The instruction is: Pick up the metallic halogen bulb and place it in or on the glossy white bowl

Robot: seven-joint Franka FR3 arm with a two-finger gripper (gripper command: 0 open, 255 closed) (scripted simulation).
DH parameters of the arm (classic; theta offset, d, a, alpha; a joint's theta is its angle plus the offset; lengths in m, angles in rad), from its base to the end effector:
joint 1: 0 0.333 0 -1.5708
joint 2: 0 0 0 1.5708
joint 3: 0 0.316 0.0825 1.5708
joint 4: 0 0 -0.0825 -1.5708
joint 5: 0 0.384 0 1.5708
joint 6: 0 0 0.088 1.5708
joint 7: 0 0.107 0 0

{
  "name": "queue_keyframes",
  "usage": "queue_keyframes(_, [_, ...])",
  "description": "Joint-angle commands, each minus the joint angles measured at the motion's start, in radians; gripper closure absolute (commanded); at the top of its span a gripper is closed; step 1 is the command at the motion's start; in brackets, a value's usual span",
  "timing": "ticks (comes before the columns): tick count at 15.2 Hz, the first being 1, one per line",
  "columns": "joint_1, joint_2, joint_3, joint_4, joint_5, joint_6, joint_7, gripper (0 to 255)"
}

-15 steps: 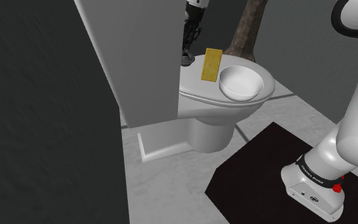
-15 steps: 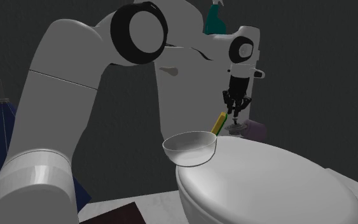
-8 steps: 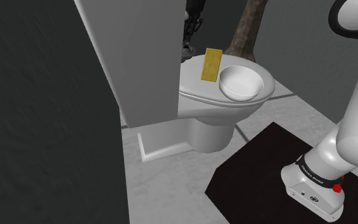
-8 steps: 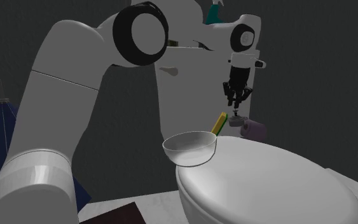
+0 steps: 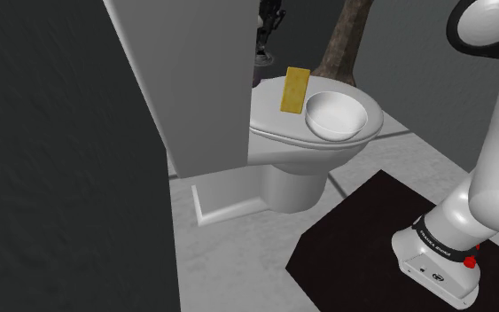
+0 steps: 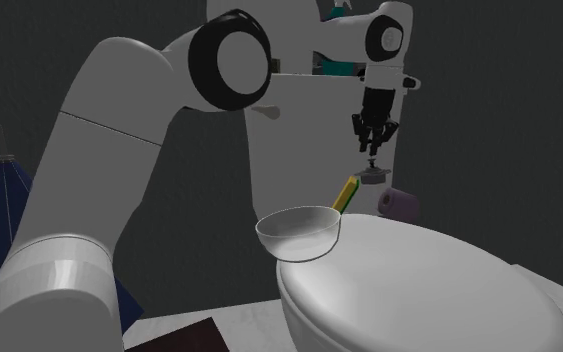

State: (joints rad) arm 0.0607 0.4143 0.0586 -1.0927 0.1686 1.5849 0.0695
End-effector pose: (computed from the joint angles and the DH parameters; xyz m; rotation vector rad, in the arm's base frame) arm 0.6708 0.0886 0.5983 -2.9409 -0.0709 -0.0892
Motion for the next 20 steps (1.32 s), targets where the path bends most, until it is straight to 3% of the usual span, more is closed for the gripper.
queue_keyframes(1, [0.001, 0.014, 0.001, 0.049, -0.001, -0.035, 0.008, 255])
queue_keyframes(6, [0.003, 0.074, 0.003, 0.216, -0.004, -0.140, 0.026, 255])
queue_keyframes(10, [0.005, 0.159, 0.006, 0.411, -0.007, -0.248, 0.045, 255])
queue_keyframes(11, [-0.001, 0.050, 0.003, 0.235, -0.002, -0.182, 0.031, 255])
queue_keyframes(13, [-0.011, -0.093, 0.001, 0.022, 0.006, -0.116, 0.012, 255])
queue_keyframes(16, [-0.022, -0.256, -0.004, -0.195, 0.017, -0.064, -0.009, 255])
queue_keyframes(20, [-0.033, -0.437, -0.012, -0.408, 0.028, -0.036, -0.032, 255])
